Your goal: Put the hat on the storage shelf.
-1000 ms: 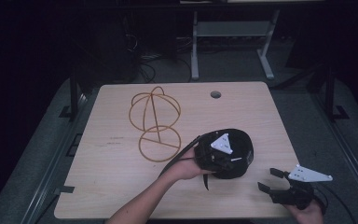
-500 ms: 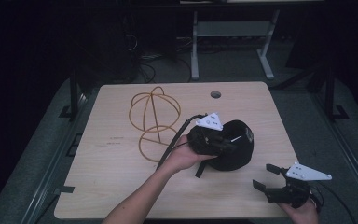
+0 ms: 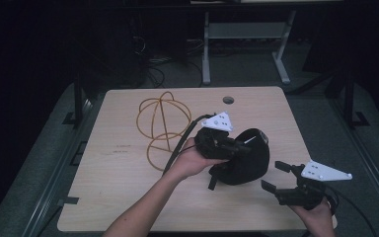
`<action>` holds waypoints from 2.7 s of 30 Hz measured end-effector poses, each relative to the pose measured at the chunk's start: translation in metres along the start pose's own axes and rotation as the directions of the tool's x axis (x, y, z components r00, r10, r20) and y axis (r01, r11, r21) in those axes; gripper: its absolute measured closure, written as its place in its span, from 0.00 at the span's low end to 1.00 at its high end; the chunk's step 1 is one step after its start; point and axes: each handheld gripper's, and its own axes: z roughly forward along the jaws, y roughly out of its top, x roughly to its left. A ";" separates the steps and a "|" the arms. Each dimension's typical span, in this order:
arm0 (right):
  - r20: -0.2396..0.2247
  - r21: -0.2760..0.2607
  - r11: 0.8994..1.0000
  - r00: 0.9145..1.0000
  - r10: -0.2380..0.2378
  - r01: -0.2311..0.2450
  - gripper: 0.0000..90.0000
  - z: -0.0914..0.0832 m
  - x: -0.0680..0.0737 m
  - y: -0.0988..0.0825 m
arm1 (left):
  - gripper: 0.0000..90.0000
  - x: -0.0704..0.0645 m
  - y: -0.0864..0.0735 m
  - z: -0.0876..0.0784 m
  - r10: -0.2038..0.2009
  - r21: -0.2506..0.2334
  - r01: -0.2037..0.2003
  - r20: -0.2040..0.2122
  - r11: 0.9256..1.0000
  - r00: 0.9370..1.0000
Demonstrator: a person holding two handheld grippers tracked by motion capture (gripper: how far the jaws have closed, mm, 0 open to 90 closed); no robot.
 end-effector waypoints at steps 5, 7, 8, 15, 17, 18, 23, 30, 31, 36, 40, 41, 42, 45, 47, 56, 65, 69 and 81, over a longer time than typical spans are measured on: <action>-0.007 -0.029 0.999 1.000 -0.024 0.024 0.19 0.004 0.003 0.016 | 0.89 -0.003 0.007 -0.006 0.005 -0.025 -0.005 -0.003 1.000 1.000; -0.011 -0.042 0.998 0.999 -0.037 0.036 0.22 0.005 0.004 0.020 | 0.89 -0.004 0.008 -0.007 0.005 -0.037 -0.005 0.005 0.999 1.000; -0.003 -0.048 0.998 0.999 -0.043 0.043 0.23 0.006 0.005 0.021 | 0.89 -0.005 0.009 -0.007 0.004 -0.044 -0.004 0.013 0.999 1.000; -0.006 -0.073 0.997 1.000 -0.021 0.021 0.35 0.011 -0.001 0.011 | 0.89 -0.011 0.011 -0.003 0.016 -0.044 -0.014 0.048 0.999 0.999; -0.033 -0.080 0.997 0.999 0.002 -0.004 0.39 0.013 -0.003 0.006 | 0.89 -0.013 0.012 -0.001 0.024 -0.035 -0.022 0.054 0.999 0.998; -0.043 -0.084 0.996 0.999 0.003 -0.007 0.42 0.014 -0.003 0.005 | 0.89 -0.014 0.012 -0.001 0.027 -0.028 -0.025 0.057 0.999 0.998; -0.064 -0.102 0.995 0.998 -0.002 -0.004 0.52 0.016 -0.003 0.002 | 0.89 -0.019 0.017 0.003 0.050 -0.002 -0.050 0.075 0.999 0.996; -0.068 -0.105 0.994 0.997 -0.035 0.028 0.70 0.016 -0.001 -0.005 | 0.89 -0.025 0.018 0.011 0.077 0.031 -0.080 0.085 0.996 0.993; -0.066 -0.105 0.994 0.997 -0.037 0.030 0.74 0.016 -0.001 -0.006 | 0.89 -0.025 0.018 0.011 0.081 0.031 -0.084 0.084 0.996 0.993; -0.063 -0.114 0.993 0.998 -0.022 0.015 0.90 0.014 -0.001 -0.005 | 0.89 -0.026 0.019 0.010 0.086 0.025 -0.088 0.082 0.996 0.993; -0.057 -0.106 0.994 0.998 -0.027 0.021 0.94 0.013 0.000 -0.004 | 0.89 -0.025 0.018 0.008 0.090 0.035 -0.093 0.073 0.995 0.993; -0.048 -0.106 0.994 0.998 -0.029 0.023 0.95 0.012 0.000 -0.003 | 0.89 -0.025 0.017 0.008 0.092 0.033 -0.095 0.066 0.995 0.994; -0.046 -0.104 0.994 0.999 -0.028 0.023 0.95 0.011 0.000 -0.003 | 0.89 -0.024 0.015 0.006 0.094 0.035 -0.096 0.057 0.995 0.994; -0.040 -0.111 0.994 0.999 -0.031 0.026 0.95 0.008 -0.002 -0.001 | 0.86 -0.021 0.011 0.001 0.097 0.046 -0.098 0.020 0.994 0.995; -0.040 -0.101 0.994 0.999 -0.034 0.029 0.96 0.007 -0.002 0.000 | 0.83 -0.020 0.008 -0.001 0.110 0.070 -0.109 -0.014 0.992 0.994; -0.024 -0.089 0.996 0.999 -0.027 0.025 0.96 0.002 -0.005 0.006 | 0.67 -0.018 0.002 -0.020 0.114 0.057 -0.109 -0.086 0.992 0.990; -0.018 -0.090 0.996 1.000 -0.023 0.021 0.96 -0.006 -0.012 0.023 | 0.60 -0.023 -0.021 -0.040 0.113 0.027 -0.111 -0.133 0.993 0.985; -0.022 -0.085 0.996 1.000 -0.015 0.013 0.96 -0.009 -0.016 0.030 | 0.57 -0.027 -0.035 -0.044 0.123 0.043 -0.118 -0.151 0.992 0.981; -0.009 -0.066 0.998 1.000 0.007 -0.008 0.96 -0.015 -0.027 0.041 | 0.53 -0.026 -0.078 -0.045 0.084 0.071 -0.074 -0.157 0.995 0.984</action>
